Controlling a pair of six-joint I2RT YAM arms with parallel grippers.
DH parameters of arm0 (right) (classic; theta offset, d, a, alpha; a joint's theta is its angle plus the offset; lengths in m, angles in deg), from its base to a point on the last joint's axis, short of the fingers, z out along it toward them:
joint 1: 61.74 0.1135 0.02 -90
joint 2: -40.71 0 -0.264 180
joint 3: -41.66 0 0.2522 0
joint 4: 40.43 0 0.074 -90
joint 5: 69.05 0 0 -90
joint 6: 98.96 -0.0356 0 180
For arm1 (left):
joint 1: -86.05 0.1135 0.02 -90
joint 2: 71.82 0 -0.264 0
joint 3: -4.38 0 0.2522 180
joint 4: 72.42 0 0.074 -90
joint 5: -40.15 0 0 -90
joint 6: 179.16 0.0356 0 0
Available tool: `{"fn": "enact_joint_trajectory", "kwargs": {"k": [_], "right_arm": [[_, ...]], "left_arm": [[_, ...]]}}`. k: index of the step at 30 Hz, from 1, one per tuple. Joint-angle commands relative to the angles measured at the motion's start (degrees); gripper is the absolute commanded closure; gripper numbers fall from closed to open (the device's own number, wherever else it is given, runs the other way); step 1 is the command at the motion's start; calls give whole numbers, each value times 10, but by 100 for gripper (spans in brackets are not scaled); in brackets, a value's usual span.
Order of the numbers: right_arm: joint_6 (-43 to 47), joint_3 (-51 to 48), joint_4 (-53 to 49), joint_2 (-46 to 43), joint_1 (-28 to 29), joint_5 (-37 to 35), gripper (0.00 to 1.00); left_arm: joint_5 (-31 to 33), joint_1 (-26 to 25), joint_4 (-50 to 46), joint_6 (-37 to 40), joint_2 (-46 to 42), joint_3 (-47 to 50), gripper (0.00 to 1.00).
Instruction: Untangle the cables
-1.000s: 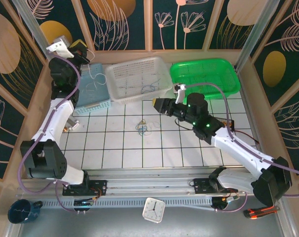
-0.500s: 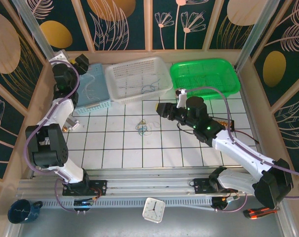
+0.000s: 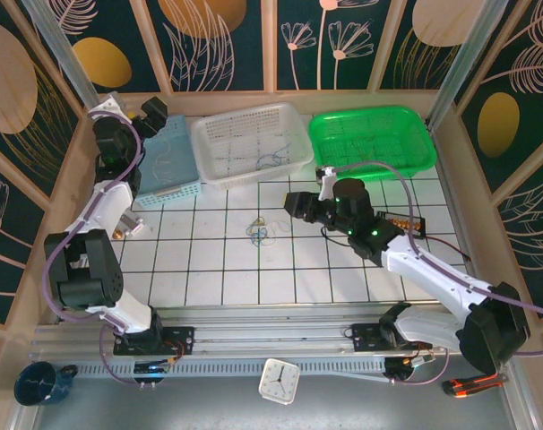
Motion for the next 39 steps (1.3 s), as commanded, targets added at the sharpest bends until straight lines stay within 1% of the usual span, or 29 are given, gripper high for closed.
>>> {"fn": "enact_joint_trajectory", "kwargs": {"k": [1, 5, 8, 10, 11, 15, 20, 22, 26, 30, 35, 39], "right_arm": [[18, -13, -1, 16, 1, -18, 48], [24, -21, -3, 40, 1, -25, 49], [28, -26, -6, 62, 0, -34, 49], [31, -28, -8, 80, 0, -43, 49], [32, -30, -9, 88, 0, -47, 49], [35, -40, -8, 118, -1, -63, 50], [42, -46, -10, 152, -2, -73, 50], [44, -46, -12, 171, -1, -75, 50], [50, -42, -8, 204, -1, -69, 51], [57, -36, -5, 230, 1, -71, 52], [95, -14, -24, 255, 21, -92, 52], [150, 20, -59, 282, 43, -127, 54]], "left_arm": [[-65, 4, 11, -41, -36, 15, 1], [-116, 1, 11, -81, -61, 45, 1], [-131, -20, 7, -84, -89, 79, 1], [-132, -45, -6, -75, -106, 89, 1], [-133, -55, -12, -72, -115, 110, 1], [-135, -103, -12, -80, -147, 159, 1], [-134, -137, -4, -111, -189, 218, 1], [-126, -156, -7, -112, -204, 230, 1], [-108, -203, -26, -100, -206, 231, 1], [-101, -236, -6, -110, -184, 240, 1], [-105, -250, 24, -129, -157, 253, 1], [-101, -251, 25, -130, -154, 252, 1]]}}
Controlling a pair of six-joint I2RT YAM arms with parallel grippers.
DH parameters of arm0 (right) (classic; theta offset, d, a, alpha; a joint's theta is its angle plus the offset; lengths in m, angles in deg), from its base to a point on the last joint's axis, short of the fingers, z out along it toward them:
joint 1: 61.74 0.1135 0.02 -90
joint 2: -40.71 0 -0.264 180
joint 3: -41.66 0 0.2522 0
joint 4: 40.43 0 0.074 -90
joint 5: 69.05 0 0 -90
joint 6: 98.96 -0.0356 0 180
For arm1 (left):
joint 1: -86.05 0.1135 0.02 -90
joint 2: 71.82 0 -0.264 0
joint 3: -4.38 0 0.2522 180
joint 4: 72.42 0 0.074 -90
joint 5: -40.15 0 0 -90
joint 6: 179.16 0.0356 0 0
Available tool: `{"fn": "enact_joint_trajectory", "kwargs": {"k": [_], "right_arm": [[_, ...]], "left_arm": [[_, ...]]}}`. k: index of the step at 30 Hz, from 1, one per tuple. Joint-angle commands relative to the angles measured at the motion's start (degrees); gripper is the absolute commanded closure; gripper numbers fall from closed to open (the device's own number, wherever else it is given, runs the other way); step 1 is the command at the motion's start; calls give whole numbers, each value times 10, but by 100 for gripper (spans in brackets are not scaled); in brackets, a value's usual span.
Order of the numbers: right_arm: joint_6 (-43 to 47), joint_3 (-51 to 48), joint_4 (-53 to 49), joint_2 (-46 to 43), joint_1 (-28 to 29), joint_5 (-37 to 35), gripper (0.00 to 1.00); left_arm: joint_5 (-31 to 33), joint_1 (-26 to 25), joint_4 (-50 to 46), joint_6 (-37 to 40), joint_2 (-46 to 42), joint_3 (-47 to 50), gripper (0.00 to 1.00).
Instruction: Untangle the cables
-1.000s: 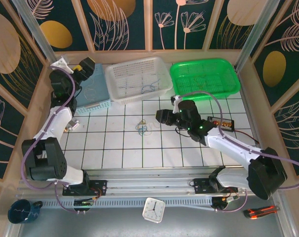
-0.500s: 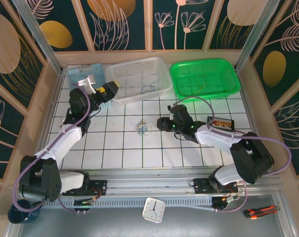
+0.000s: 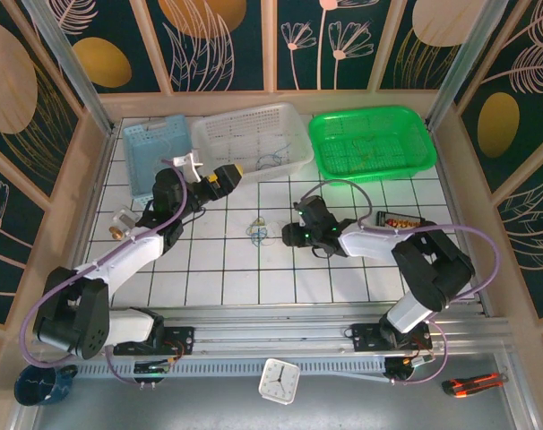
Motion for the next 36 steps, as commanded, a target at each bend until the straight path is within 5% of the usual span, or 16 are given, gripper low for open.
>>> {"fn": "enact_joint_trajectory", "kwargs": {"k": [1, 21, 29, 36], "right_arm": [[66, 40, -38, 23, 19, -52, 54], [141, 131, -64, 129, 30, -86, 61], [145, 111, -64, 115, 23, -62, 100], [128, 76, -79, 22, 21, -49, 100]], "left_arm": [[9, -2, 32, -11, -1, 1, 1], [11, -3, 39, -20, -3, 2, 1], [8, -2, 38, -19, -5, 2, 1], [6, -2, 39, -17, -1, -2, 1]]}}
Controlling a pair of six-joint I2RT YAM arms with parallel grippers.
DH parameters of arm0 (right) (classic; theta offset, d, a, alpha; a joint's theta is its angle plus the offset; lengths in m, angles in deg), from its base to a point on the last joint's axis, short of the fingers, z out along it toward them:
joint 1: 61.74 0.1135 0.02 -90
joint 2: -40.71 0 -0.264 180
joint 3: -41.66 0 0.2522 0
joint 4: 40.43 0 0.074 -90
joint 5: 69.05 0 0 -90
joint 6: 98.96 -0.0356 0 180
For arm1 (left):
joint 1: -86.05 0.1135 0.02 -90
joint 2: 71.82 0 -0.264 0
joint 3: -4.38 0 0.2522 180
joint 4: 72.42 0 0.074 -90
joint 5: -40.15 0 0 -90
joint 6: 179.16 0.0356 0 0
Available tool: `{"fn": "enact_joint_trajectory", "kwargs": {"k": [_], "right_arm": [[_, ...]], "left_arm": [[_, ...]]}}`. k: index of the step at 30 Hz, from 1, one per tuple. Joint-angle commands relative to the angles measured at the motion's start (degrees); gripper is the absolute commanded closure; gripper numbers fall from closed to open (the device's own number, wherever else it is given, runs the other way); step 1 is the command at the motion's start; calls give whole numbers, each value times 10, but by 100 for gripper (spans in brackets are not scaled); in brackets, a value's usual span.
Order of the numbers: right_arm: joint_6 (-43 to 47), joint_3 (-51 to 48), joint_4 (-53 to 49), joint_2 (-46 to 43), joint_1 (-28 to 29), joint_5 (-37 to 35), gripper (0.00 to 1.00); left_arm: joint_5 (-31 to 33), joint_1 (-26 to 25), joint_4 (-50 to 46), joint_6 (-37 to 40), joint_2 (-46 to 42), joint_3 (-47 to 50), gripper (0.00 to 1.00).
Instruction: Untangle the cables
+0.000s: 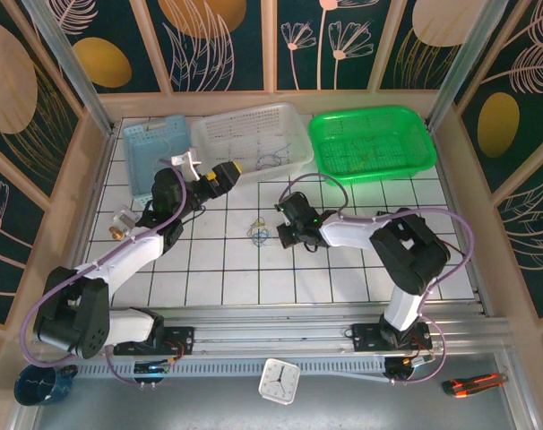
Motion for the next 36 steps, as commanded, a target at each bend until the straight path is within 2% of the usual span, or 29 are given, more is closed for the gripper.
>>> {"fn": "enact_joint_trajectory", "kwargs": {"k": [1, 8, 13, 26, 30, 36], "right_arm": [[-12, -13, -16, -62, -5, 9, 100], [-33, -25, -19, -128, -13, 19, 100], [-52, -25, -9, -167, -33, 57, 100], [-141, -35, 62, -281, -121, 216, 100], [-164, -43, 84, -293, -124, 251, 100], [-173, -46, 96, -290, -143, 250, 100]], "left_arm": [[-3, -3, 23, -7, 0, -3, 1], [-9, -3, 25, -8, 0, -3, 1], [-20, -3, 24, -6, -1, -3, 1], [-56, -8, 49, 10, 18, 15, 1], [-79, -20, 77, 3, 27, 16, 1], [-77, -63, 90, -2, 38, 3, 2]]}}
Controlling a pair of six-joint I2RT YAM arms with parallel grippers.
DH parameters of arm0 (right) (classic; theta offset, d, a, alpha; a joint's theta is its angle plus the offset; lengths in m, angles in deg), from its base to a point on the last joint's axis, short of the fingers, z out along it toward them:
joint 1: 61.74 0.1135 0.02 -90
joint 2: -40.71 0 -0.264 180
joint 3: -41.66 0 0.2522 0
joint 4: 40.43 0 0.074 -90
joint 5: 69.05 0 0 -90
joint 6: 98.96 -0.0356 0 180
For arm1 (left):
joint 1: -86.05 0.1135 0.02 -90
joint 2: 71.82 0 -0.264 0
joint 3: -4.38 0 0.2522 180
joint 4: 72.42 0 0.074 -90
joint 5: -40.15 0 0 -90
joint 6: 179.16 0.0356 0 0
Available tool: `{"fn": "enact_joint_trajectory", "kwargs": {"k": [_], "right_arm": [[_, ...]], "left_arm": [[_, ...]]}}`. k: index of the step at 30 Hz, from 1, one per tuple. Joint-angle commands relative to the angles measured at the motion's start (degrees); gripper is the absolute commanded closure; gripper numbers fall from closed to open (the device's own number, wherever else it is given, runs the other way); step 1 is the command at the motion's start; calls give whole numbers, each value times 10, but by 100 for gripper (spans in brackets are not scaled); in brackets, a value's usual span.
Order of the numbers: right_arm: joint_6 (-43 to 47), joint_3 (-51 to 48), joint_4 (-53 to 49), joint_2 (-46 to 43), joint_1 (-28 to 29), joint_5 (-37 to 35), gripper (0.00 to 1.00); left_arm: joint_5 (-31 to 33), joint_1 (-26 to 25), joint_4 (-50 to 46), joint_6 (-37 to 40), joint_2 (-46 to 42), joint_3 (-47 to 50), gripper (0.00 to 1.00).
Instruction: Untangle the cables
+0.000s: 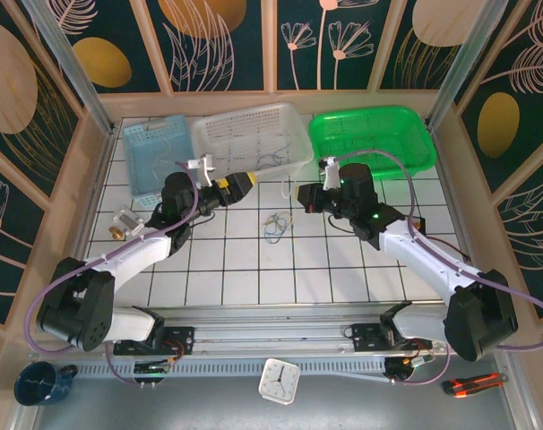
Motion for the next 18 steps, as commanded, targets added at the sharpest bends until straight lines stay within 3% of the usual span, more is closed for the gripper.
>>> {"fn": "enact_joint_trajectory", "kwargs": {"k": [1, 18], "right_arm": [[-17, -11, 33, -4, -5, 18, 100], [-32, -21, 60, 2, -5, 33, 100]], "left_arm": [[-7, -25, 49, -7, 10, -7, 3], [47, -125, 128, -40, 76, -25, 36]]}}
